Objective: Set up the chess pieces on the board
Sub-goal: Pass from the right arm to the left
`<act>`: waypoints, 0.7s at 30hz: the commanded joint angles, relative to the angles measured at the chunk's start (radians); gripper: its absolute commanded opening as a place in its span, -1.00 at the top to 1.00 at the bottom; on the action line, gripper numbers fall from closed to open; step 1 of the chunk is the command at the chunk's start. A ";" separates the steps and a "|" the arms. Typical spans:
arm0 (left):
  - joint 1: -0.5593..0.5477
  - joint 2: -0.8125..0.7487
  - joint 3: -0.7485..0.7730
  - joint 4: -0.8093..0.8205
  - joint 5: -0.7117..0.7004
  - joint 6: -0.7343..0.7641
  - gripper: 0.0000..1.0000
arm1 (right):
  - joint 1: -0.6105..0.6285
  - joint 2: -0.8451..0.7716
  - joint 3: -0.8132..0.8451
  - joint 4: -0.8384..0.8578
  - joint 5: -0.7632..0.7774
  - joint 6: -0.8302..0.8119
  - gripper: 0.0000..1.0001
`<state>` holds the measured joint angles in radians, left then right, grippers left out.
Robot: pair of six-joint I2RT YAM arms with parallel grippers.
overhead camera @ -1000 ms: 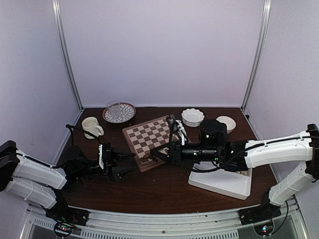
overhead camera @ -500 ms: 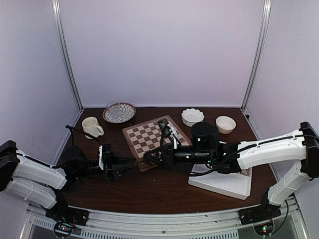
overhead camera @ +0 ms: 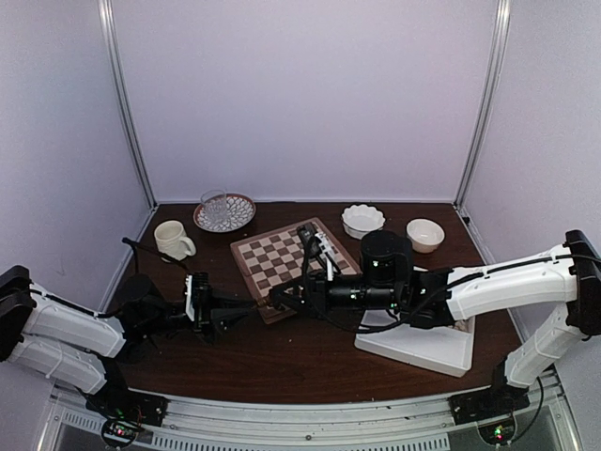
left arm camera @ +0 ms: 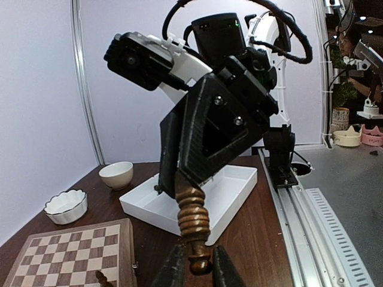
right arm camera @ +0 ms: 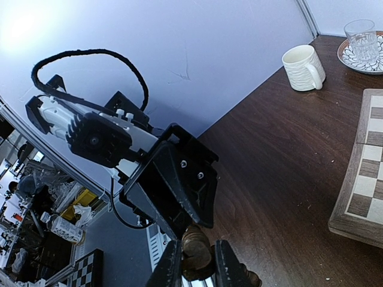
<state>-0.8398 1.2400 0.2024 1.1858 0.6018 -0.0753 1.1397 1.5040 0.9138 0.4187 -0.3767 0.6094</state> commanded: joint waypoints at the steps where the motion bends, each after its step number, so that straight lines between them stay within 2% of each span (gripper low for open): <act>1: -0.004 -0.019 0.014 0.014 0.000 0.016 0.80 | 0.012 -0.005 0.030 0.031 0.015 -0.002 1.00; 2: -0.004 -0.021 0.016 0.004 0.002 0.019 1.00 | 0.012 -0.007 0.027 0.031 0.016 -0.002 1.00; 13: -0.004 -0.048 0.014 -0.036 -0.029 0.032 1.00 | 0.011 -0.089 0.004 -0.059 0.093 -0.049 1.00; 16: -0.004 -0.053 0.015 -0.052 -0.046 0.037 1.00 | 0.008 -0.132 -0.002 -0.124 0.137 -0.077 1.00; 21: -0.003 -0.061 0.043 -0.145 -0.095 0.044 1.00 | -0.023 -0.231 -0.016 -0.305 0.295 -0.137 1.00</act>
<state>-0.8398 1.1954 0.2050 1.1057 0.5591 -0.0532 1.1416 1.3556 0.9115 0.2714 -0.2348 0.5400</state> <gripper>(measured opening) 0.069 0.164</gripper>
